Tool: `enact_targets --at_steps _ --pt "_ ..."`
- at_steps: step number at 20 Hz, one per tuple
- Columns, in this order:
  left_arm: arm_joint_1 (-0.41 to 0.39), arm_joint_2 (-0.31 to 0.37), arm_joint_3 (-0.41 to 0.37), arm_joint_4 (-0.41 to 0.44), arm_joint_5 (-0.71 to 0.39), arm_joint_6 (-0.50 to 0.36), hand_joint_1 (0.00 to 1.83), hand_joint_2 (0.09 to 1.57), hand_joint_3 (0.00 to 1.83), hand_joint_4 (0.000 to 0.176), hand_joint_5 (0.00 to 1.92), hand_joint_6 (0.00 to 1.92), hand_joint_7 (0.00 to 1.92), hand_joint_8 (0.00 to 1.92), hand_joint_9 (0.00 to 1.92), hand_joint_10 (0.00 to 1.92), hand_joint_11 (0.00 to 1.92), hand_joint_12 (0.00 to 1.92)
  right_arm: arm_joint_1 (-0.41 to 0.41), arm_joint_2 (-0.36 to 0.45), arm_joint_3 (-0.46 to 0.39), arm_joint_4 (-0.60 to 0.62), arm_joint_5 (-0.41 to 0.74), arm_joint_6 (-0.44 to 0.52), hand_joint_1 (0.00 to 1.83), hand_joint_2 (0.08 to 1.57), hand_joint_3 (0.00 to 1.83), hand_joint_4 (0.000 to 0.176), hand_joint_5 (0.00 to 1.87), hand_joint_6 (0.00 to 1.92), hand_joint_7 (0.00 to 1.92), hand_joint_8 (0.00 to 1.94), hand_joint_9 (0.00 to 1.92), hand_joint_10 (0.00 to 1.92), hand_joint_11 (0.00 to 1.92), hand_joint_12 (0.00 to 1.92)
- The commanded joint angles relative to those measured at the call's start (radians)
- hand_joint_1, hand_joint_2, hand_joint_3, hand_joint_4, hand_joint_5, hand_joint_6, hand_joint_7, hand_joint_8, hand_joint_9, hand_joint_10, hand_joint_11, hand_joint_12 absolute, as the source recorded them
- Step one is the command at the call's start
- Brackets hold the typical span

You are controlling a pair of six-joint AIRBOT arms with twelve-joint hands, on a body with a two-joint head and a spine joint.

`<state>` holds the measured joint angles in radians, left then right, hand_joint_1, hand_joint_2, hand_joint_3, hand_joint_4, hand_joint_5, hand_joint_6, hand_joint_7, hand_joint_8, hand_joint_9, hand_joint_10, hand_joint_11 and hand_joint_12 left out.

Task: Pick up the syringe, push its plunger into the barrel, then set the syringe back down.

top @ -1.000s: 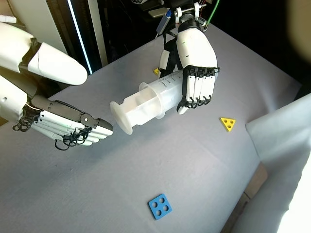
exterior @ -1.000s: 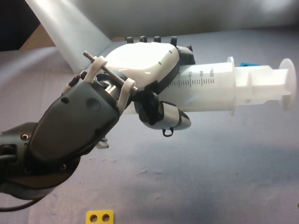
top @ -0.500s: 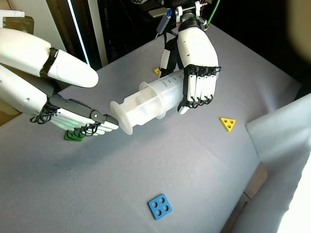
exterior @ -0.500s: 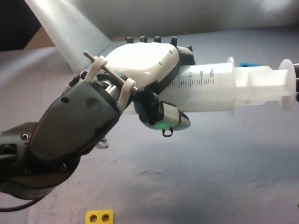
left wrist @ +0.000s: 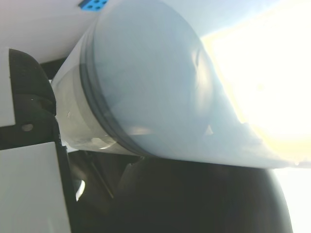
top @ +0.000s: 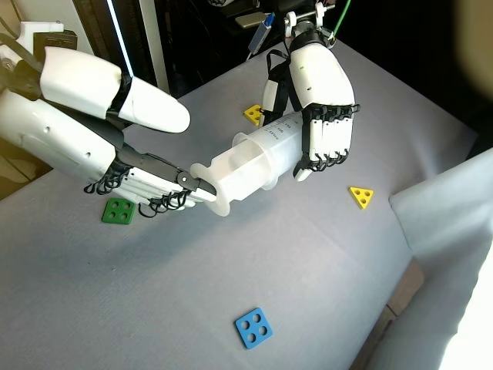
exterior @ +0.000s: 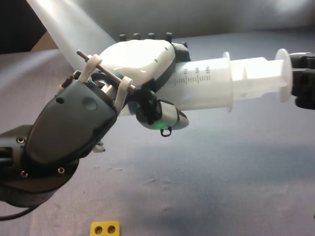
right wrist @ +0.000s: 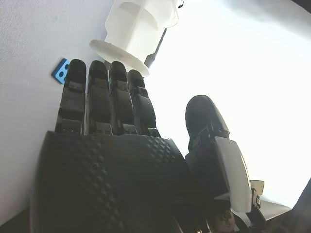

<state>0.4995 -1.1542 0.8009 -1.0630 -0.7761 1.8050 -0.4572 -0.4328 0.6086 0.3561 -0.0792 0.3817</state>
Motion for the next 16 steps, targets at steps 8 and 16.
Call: enact_targets --at_steps 8,16 --pt "-0.027 -0.006 -0.005 0.096 -0.03 -0.019 1.34 1.23 0.0 0.0 0.76 1.11 0.73 1.52 0.68 1.51 0.53 1.24 0.02 -0.113 -0.006 0.014 0.092 0.002 0.0 1.34 0.0 0.0 0.23 0.0 0.2 0.0 0.13 0.0 0.0 0.23" --pt "-0.027 -0.004 -0.005 0.096 -0.027 -0.015 1.34 1.23 0.0 0.0 0.78 1.07 0.73 1.51 0.69 1.51 0.54 1.26 0.027 -0.222 0.011 0.014 0.111 0.002 0.0 1.35 0.0 0.0 0.24 0.0 0.21 0.0 0.14 0.0 0.0 0.25"
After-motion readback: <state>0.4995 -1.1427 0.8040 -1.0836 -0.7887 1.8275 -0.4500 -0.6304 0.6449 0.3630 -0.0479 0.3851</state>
